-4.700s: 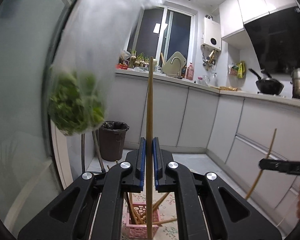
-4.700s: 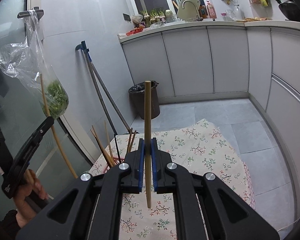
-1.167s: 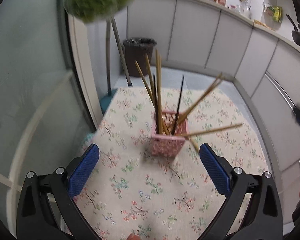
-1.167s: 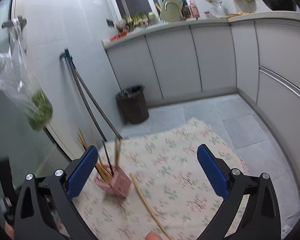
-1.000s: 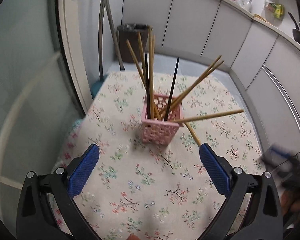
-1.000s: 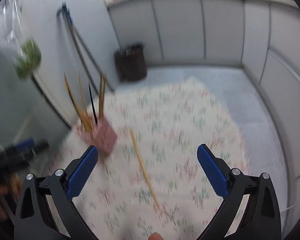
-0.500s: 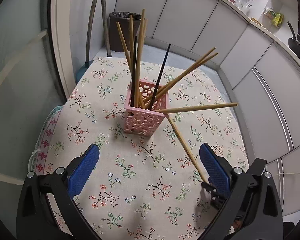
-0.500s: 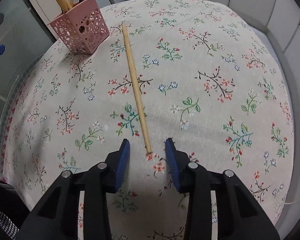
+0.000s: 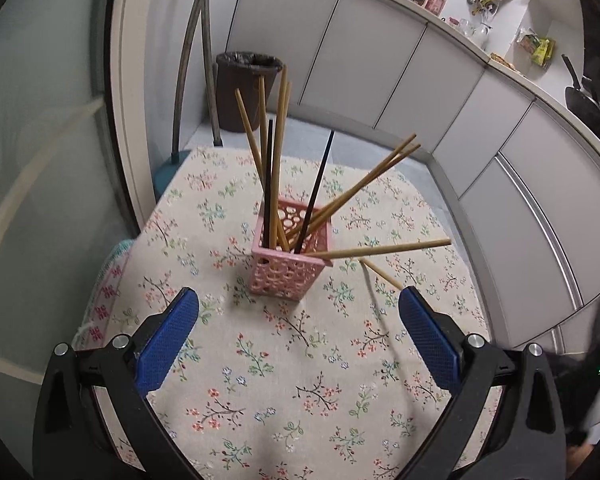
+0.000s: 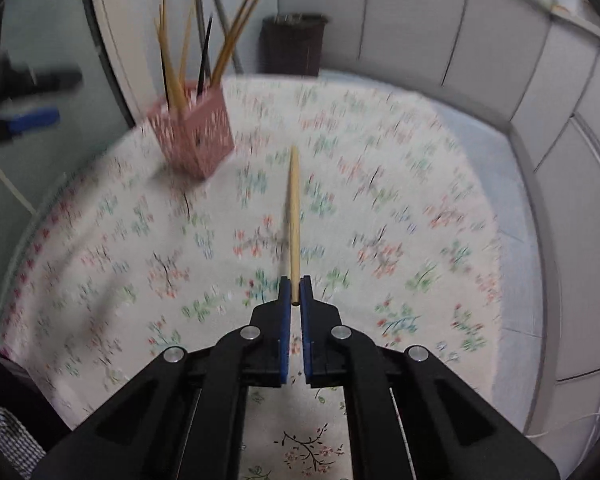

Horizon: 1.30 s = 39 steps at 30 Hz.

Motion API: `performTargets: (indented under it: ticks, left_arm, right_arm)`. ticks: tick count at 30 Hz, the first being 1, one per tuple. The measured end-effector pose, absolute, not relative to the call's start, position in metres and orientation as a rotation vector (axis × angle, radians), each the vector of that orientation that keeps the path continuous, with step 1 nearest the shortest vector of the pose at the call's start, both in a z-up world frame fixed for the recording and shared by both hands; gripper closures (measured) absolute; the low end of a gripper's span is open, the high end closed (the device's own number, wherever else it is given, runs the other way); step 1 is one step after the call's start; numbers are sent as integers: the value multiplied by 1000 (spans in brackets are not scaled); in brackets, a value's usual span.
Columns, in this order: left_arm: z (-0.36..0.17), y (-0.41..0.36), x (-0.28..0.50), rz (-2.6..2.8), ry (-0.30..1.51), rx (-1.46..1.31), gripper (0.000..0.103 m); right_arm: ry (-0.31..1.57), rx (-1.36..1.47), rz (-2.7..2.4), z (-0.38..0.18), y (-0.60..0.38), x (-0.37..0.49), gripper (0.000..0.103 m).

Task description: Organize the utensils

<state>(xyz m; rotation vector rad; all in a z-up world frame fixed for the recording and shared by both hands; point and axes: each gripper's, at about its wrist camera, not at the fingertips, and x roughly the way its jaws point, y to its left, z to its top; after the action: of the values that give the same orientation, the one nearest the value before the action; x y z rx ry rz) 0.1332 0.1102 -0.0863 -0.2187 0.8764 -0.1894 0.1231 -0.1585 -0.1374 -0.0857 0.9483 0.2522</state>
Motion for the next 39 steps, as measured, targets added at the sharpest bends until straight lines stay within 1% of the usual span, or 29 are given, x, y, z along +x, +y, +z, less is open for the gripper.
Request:
performTargets:
  ticks: [1, 4, 8, 15, 19, 26, 29, 33, 39]
  left_arm:
    - [-86, 110, 133, -189, 873, -216, 7]
    - [-86, 109, 133, -193, 874, -217, 7]
    - [-86, 111, 134, -192, 874, -220, 7]
    - [-80, 123, 136, -154, 842, -221, 7]
    - [-80, 134, 139, -125, 843, -236, 7]
    - [-77, 155, 142, -84, 828, -278, 7]
    - [-75, 160, 142, -77, 821, -291, 7]
    - [-73, 162, 142, -77, 820, -293, 7]
    - [-74, 163, 143, -89, 826, -303, 7]
  right_arm:
    - [898, -75, 244, -121, -161, 122, 98]
    - [827, -57, 230, -97, -162, 127, 98]
    - [786, -65, 243, -74, -158, 133, 99]
    - [793, -80, 316, -38, -144, 137, 99]
    - [798, -44, 402, -5, -135, 136, 99]
    - [727, 89, 543, 69, -121, 141, 99]
    - [665, 82, 544, 88, -110, 150, 99]
    - [651, 60, 516, 88, -95, 171, 99]
    - [710, 83, 471, 50, -82, 216, 99]
